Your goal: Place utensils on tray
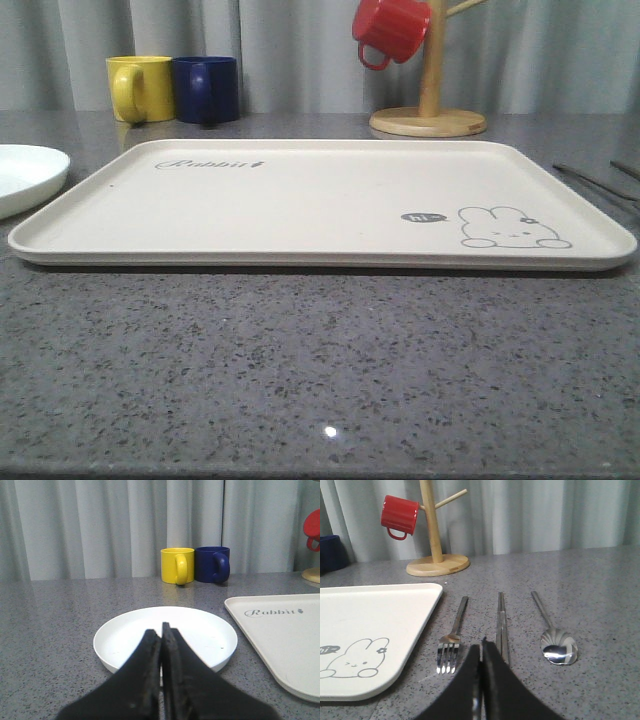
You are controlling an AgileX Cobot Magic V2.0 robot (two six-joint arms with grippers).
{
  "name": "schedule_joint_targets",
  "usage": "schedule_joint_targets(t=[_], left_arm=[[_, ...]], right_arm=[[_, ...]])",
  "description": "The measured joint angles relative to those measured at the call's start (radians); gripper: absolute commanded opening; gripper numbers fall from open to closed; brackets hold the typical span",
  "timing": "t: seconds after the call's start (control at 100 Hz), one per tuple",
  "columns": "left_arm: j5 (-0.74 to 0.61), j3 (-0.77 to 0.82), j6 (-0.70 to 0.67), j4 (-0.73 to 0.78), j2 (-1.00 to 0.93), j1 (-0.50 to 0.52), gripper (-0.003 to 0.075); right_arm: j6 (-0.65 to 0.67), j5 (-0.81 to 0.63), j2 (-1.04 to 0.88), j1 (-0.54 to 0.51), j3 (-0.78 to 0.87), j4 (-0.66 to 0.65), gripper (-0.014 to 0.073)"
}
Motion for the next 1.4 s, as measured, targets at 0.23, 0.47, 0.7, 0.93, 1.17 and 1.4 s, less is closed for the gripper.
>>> schedule_joint_targets(t=[0.23, 0.47, 0.7, 0.93, 1.17, 1.4], left_arm=[[0.0, 0.0, 0.0, 0.0, 0.0, 0.0, -0.0018], [0.01, -0.005, 0.0, -0.029, 0.0, 0.0, -0.0018], [0.17, -0.178, 0.0, -0.069, 0.035, 0.0, -0.0018], [0.38, -0.496, 0.0, -0.054, 0.258, 0.0, -0.0018], [0.674, -0.828, 0.0, -0.041, 0.576, 0.0, -0.0018], [0.802, -0.963, 0.0, -0.039, 0.807, 0.0, -0.0018]], right_arm=[[0.0, 0.0, 0.0, 0.0, 0.0, 0.0, -0.0068], [0.0, 0.0, 0.0, 0.0, 0.0, 0.0, -0.0068], [0.0, 0.0, 0.0, 0.0, 0.0, 0.0, -0.0068], [0.0, 0.0, 0.0, 0.0, 0.0, 0.0, -0.0068], [0.0, 0.0, 0.0, 0.0, 0.0, 0.0, -0.0068], [0.0, 0.0, 0.0, 0.0, 0.0, 0.0, -0.0068]])
